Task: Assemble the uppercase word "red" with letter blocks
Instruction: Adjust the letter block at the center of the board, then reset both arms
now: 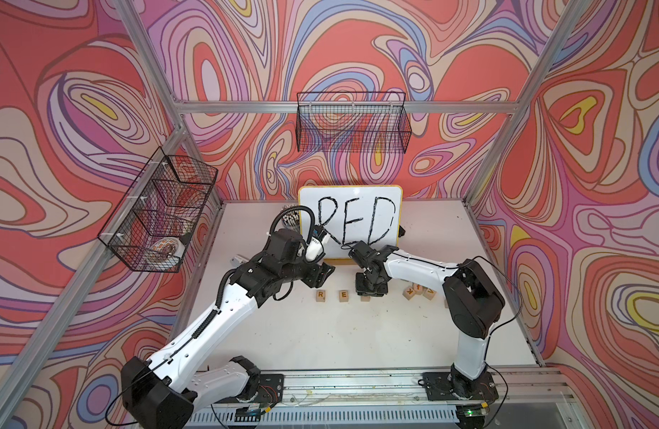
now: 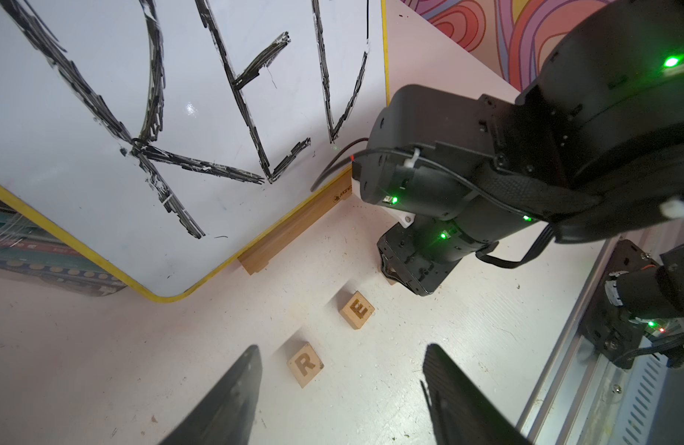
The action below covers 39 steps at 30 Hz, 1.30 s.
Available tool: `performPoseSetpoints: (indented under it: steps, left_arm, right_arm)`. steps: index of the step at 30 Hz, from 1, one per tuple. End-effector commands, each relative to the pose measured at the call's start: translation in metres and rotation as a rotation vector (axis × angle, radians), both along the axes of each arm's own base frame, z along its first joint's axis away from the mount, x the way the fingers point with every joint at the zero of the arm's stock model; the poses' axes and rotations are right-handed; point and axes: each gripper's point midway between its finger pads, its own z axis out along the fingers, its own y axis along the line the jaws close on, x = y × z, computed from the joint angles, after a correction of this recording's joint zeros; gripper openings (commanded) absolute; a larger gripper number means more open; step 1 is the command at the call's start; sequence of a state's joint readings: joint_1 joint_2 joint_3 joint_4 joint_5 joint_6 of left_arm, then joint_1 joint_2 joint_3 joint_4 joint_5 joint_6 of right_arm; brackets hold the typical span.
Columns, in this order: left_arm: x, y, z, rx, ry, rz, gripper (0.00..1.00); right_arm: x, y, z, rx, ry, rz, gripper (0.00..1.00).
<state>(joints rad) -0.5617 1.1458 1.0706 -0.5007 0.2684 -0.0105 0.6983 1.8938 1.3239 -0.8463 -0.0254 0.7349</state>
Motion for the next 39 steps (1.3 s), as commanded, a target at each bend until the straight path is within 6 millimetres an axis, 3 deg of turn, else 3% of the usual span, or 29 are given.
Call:
performPoseSetpoints:
  steps: [1,12,20,24,27,39]
  left_arm:
    - [-0.002,0.003,0.003,0.005,-0.017,-0.001,0.70]
    - [0.001,0.005,0.002,0.011,-0.025,0.015,0.74]
    - [0.004,0.007,-0.001,0.021,-0.032,0.035,0.90]
    - [0.007,0.010,-0.002,0.027,-0.044,0.051,0.93]
    - [0.009,0.012,-0.004,0.034,-0.043,0.066,0.96]
    - [0.019,0.022,-0.002,0.042,-0.083,0.147,1.00]
  right_arm:
    - [0.007,0.003,0.025,0.020,-0.060,-0.008,0.43]
    - [0.024,0.002,0.067,0.024,-0.186,0.019,0.44]
    - [0.037,-0.015,0.130,0.047,-0.412,0.103,0.50]
    - [0.044,-0.048,0.149,0.008,-0.489,0.041,0.66]
    - [0.045,-0.072,0.165,-0.024,-0.558,0.002,0.96]
    - [0.034,-0.165,0.217,-0.181,-0.796,-0.183,0.98]
